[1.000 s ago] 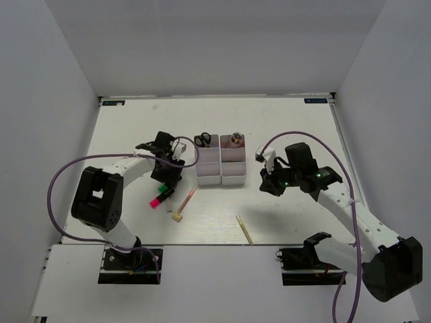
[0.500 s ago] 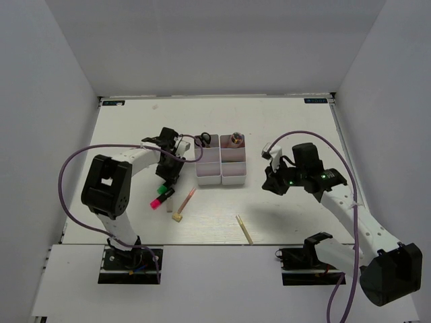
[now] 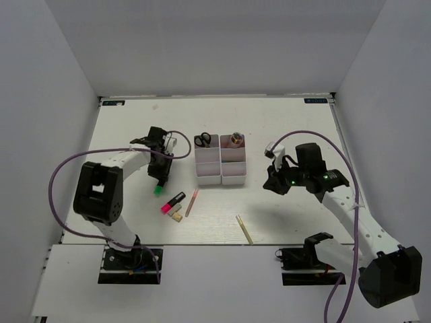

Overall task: Sort the stationery into containers
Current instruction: Pick up the pen from the center of the board, then place the pen in the storage box, then pick up the pen from the center of the board.

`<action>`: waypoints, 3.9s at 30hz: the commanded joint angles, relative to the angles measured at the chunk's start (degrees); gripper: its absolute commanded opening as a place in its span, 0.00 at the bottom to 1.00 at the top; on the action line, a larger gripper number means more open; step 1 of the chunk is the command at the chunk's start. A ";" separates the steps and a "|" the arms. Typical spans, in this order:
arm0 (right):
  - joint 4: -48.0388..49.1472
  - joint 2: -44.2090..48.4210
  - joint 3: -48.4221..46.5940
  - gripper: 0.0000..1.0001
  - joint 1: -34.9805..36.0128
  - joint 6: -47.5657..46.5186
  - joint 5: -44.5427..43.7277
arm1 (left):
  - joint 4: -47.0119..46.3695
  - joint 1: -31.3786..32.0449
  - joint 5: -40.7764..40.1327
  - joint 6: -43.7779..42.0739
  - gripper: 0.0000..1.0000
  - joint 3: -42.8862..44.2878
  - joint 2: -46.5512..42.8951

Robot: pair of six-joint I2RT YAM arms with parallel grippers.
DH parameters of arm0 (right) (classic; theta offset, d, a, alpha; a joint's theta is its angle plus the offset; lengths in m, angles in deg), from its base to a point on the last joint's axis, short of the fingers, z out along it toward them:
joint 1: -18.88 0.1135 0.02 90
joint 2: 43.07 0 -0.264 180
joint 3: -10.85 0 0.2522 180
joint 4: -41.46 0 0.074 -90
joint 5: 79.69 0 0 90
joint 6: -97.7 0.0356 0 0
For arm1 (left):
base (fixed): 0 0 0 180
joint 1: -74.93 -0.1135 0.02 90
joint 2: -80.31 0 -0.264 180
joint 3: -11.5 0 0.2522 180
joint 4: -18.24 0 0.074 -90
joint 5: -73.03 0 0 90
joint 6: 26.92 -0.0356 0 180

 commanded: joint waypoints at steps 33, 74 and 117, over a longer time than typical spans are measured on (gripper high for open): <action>1.85 -1.02 2.17 0.13 -1.38 0.13 4.04 | -69.58 25.18 -16.28 7.92 0.00 -12.80 -11.03; 0.27 -0.31 1.65 0.13 -4.36 0.30 6.85 | 25.93 24.39 -15.06 20.57 0.99 3.28 -24.22; -0.70 -0.49 1.73 0.13 -7.26 -0.22 9.66 | -2.53 11.12 6.56 7.47 0.64 -11.76 -9.01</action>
